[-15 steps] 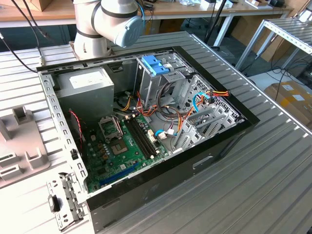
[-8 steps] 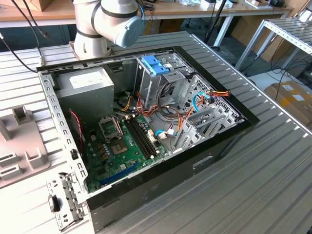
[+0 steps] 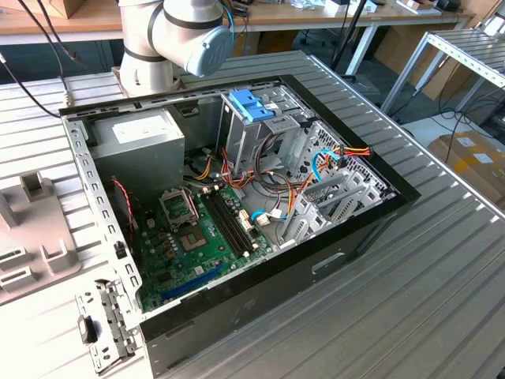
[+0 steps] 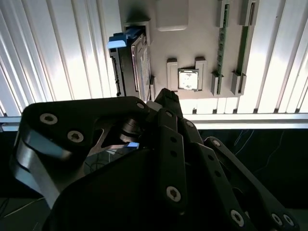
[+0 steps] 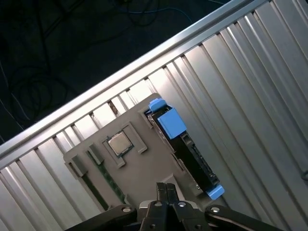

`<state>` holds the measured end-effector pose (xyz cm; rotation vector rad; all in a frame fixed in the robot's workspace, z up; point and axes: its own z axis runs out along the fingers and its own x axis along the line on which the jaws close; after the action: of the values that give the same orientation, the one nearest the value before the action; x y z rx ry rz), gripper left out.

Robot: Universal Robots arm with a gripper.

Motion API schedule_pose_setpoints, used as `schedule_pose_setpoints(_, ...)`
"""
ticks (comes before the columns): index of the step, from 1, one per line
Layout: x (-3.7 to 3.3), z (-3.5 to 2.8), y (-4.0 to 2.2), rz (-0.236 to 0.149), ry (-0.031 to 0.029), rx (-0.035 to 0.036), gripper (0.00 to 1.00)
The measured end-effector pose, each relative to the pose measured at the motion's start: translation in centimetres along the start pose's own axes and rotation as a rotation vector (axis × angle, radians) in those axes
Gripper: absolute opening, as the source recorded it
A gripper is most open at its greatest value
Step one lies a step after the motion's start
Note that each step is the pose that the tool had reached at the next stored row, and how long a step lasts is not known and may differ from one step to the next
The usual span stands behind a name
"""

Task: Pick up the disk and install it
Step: 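Pick up the disk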

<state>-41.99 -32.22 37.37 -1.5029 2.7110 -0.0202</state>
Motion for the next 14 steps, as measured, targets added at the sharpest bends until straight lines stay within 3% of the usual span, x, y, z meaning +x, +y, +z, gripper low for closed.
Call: schedule_pose_setpoints(14,0.00,0.00,0.00,-0.103,-0.0032,-0.0032,0.11)
